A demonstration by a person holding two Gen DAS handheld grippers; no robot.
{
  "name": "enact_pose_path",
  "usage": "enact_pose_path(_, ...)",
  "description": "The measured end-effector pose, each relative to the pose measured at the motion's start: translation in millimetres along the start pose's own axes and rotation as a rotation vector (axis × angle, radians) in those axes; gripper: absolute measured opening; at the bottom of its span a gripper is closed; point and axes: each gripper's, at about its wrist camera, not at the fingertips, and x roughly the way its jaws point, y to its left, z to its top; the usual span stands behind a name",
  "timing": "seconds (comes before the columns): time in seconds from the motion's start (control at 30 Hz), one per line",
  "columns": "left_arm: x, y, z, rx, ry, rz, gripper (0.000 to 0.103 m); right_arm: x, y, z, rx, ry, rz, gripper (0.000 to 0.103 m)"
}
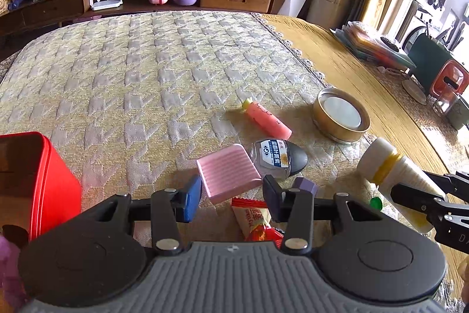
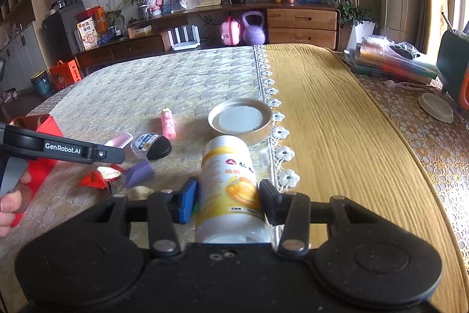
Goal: Organize rigid objects
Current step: 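Grasp the pink comb with the left gripper while the right gripper grasps the pill bottle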
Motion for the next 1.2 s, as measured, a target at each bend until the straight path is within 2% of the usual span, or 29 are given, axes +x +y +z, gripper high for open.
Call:
enact_pose_path(0.37,-29.3,5.9,-8.9,-0.049,-0.008,-0.011,0.045,-32.6,25.1,-2.9,0.027,-0.034,0.053,0.045)
enact_pose_path(0.8,-106.2,15.7,-22.7,-0.078,-0.069,-0.027,0.045,-77.7,75.3,6.9,-0.014,-0.083,0.111,0.045)
enact_pose_path(1.2,-167.2,69.6,-45.2,-0.147,-0.116,0.007,0.045,-93.0,146.6,20.9,-0.093,-0.107,0.17,0.045)
